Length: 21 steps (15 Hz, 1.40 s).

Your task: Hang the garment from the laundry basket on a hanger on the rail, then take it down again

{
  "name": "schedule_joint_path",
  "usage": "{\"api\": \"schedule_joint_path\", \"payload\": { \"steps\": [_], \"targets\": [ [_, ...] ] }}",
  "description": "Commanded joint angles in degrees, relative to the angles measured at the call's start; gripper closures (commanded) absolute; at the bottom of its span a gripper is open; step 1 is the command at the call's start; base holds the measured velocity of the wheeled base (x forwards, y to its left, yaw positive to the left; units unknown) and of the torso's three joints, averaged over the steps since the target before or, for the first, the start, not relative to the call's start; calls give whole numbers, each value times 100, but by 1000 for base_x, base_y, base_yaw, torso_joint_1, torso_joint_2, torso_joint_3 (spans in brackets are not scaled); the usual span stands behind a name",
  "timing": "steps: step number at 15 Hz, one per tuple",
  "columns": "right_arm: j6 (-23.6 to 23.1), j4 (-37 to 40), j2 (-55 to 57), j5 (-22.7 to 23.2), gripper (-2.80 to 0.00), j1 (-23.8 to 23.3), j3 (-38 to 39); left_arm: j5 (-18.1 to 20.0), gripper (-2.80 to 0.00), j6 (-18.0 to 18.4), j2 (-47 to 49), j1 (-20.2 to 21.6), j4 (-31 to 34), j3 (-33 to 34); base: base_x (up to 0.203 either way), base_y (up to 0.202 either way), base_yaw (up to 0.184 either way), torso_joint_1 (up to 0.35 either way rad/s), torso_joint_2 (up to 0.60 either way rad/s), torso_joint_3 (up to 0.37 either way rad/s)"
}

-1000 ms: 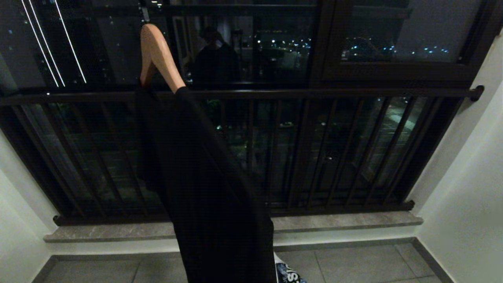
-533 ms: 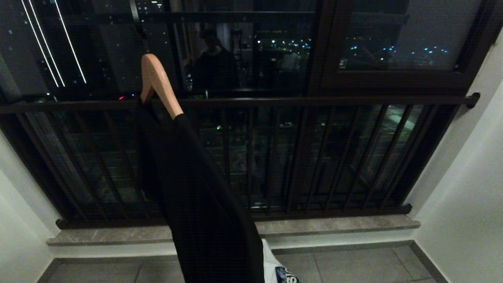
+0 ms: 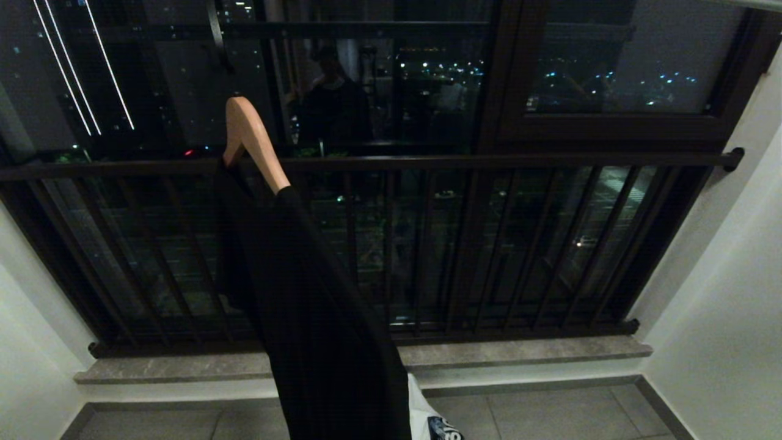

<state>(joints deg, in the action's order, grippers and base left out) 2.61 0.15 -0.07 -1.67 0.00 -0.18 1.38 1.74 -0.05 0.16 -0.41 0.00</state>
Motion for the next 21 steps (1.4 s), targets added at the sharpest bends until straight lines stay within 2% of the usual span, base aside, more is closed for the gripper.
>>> {"api": "schedule_joint_path", "payload": {
  "steps": [1,21],
  "targets": [
    [3,-1,7,0,0,0,1,3,0,1,-4,2,-2,18,0,0,0,0,0,0],
    [3,2,7,0,0,0,1,3,0,-7,-4,2,-2,18,0,0,0,0,0,0]
  ]
}}
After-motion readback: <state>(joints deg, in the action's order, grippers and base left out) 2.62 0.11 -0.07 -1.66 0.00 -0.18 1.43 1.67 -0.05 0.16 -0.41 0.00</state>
